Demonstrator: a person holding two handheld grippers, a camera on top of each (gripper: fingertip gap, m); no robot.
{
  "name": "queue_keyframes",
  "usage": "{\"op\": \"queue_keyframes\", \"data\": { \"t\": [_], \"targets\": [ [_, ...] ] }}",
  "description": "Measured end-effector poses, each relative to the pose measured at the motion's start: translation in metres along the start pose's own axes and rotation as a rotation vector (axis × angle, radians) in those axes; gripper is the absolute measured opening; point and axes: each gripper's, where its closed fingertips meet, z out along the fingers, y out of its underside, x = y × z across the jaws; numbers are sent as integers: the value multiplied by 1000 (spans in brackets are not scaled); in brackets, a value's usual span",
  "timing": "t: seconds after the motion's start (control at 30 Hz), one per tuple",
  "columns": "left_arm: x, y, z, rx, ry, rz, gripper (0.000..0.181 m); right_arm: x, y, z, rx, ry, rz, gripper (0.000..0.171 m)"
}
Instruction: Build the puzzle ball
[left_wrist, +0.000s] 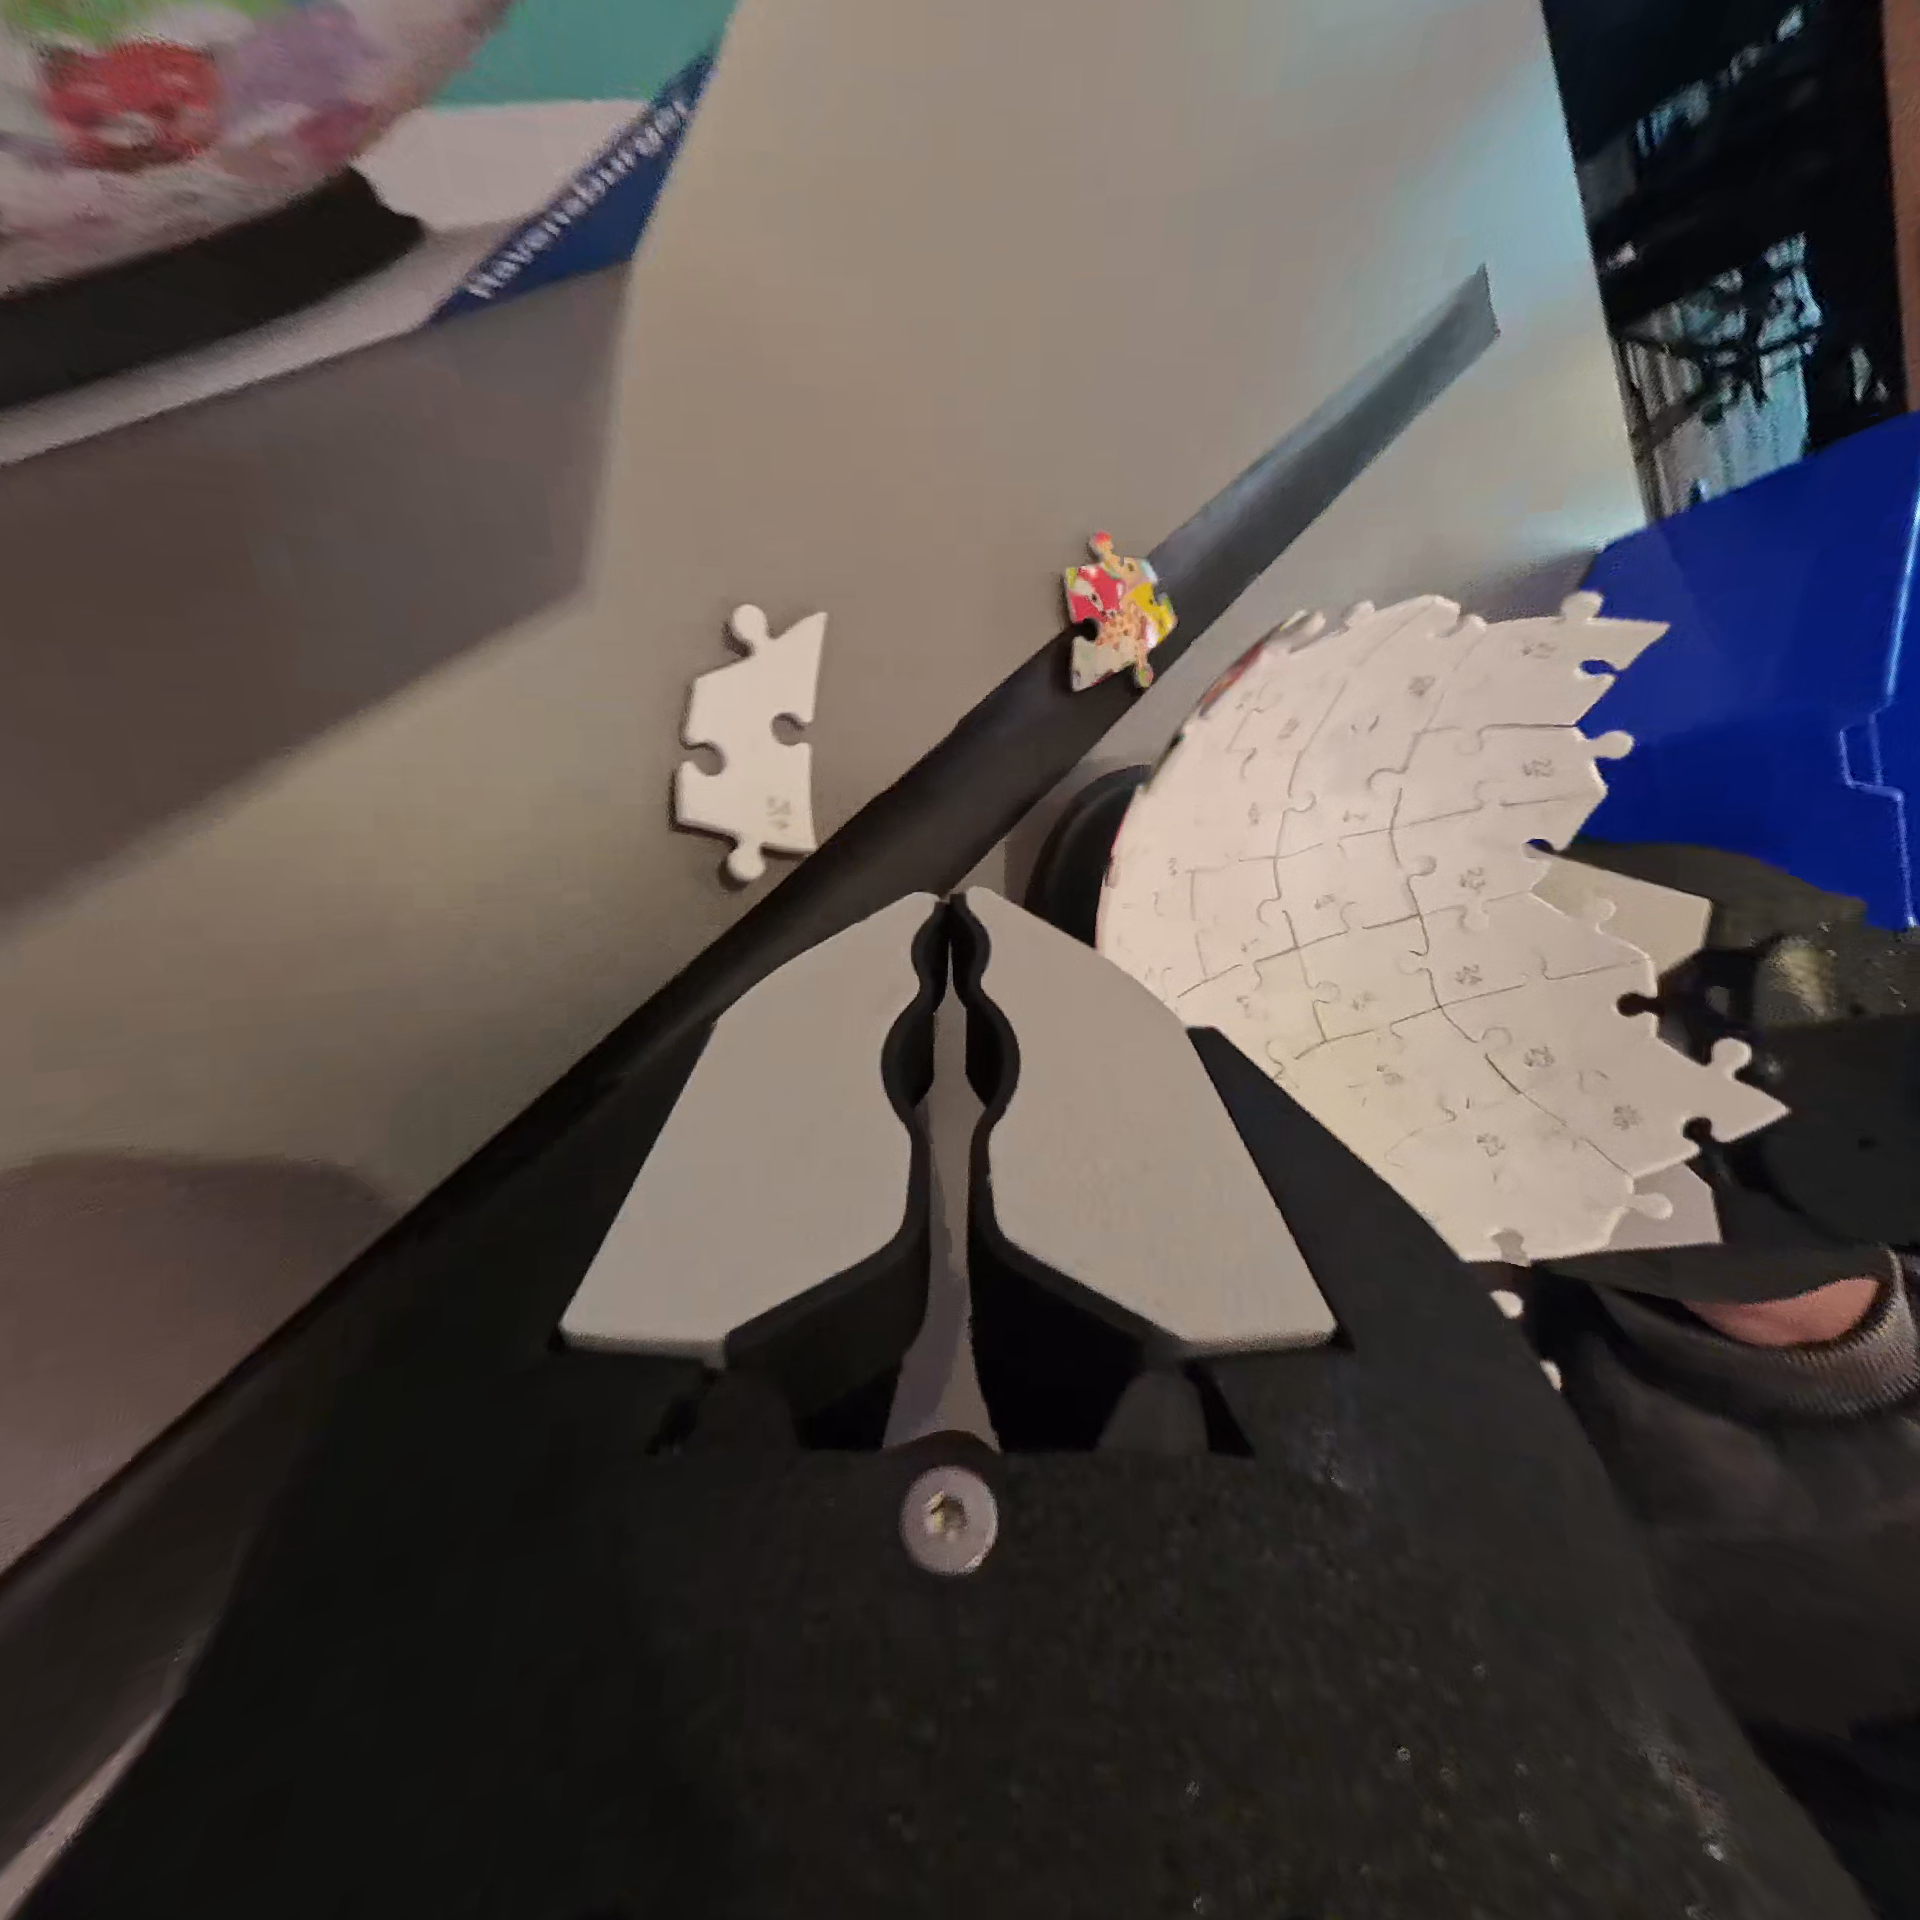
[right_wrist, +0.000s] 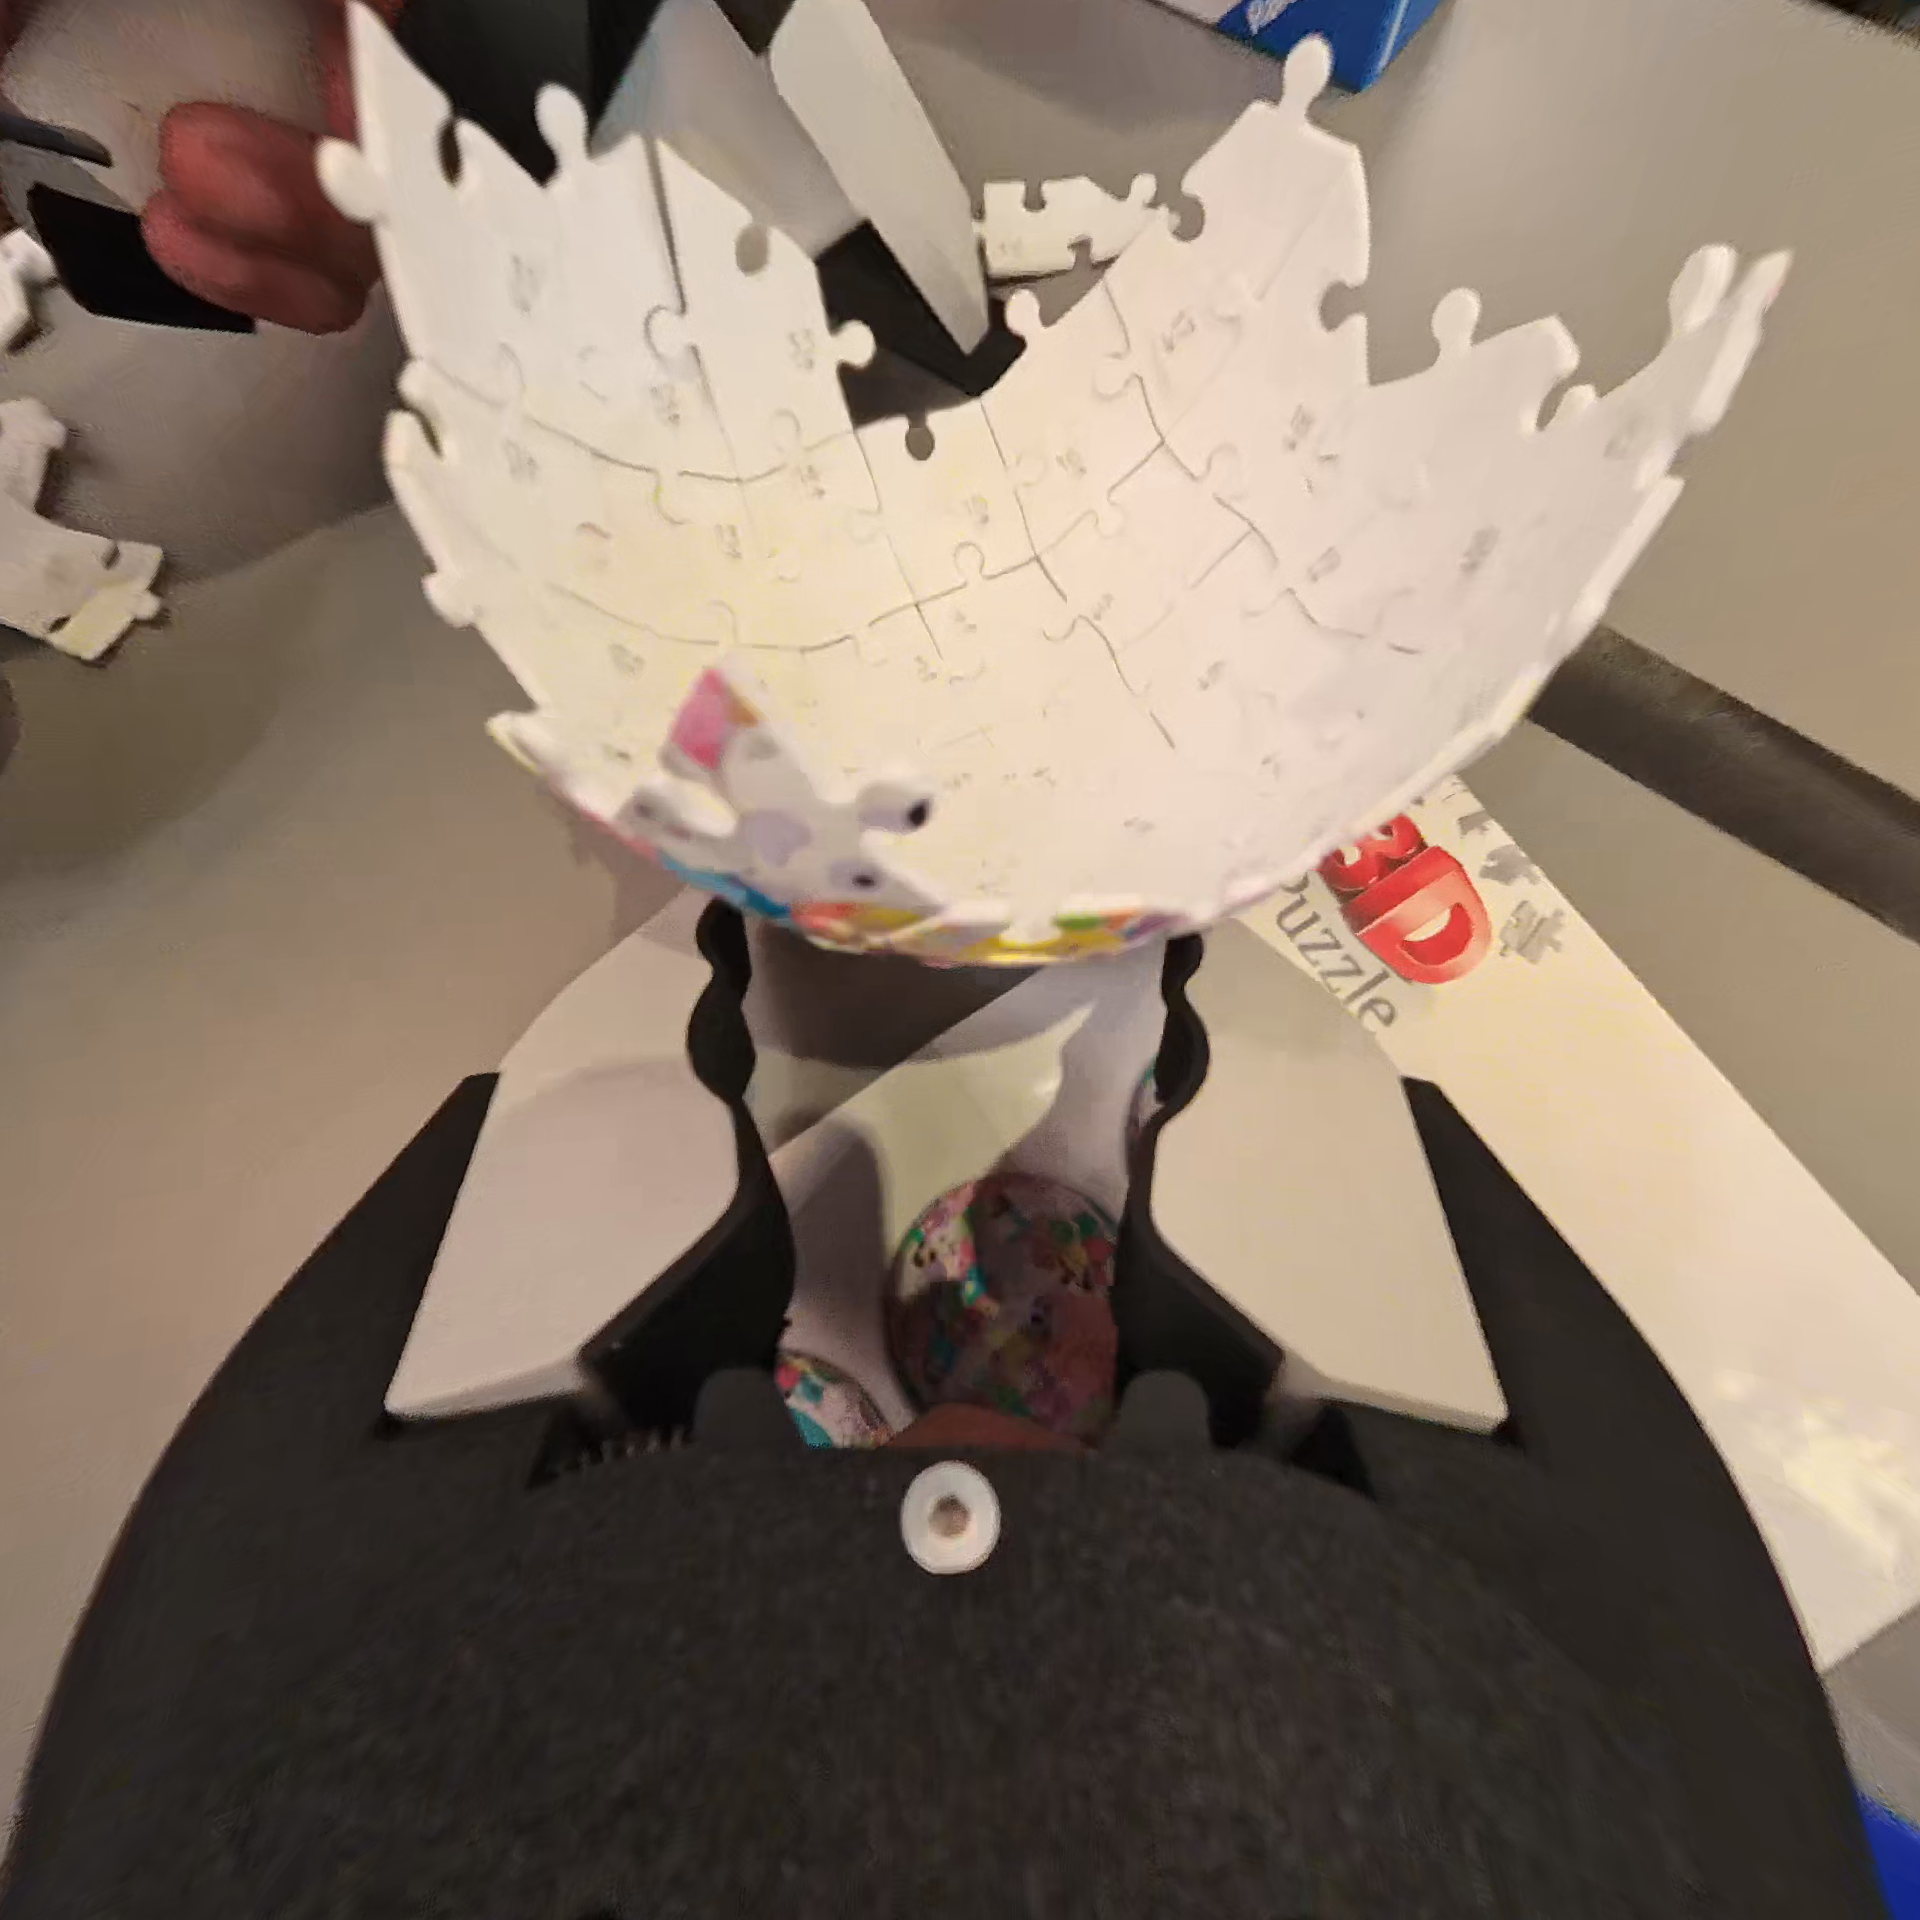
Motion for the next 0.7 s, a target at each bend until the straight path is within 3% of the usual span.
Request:
{"op": "queue_keyframes", "data": {
  "t": [0.33, 0.7],
  "targets": [
    [17, 19, 12, -114, 152, -40, 0, -9, -3, 2, 4, -101, 9, 83],
    [20, 78, -22, -156, 61, -28, 0, -67, 16, -13, -95, -165, -107, 81]
  ]
}}
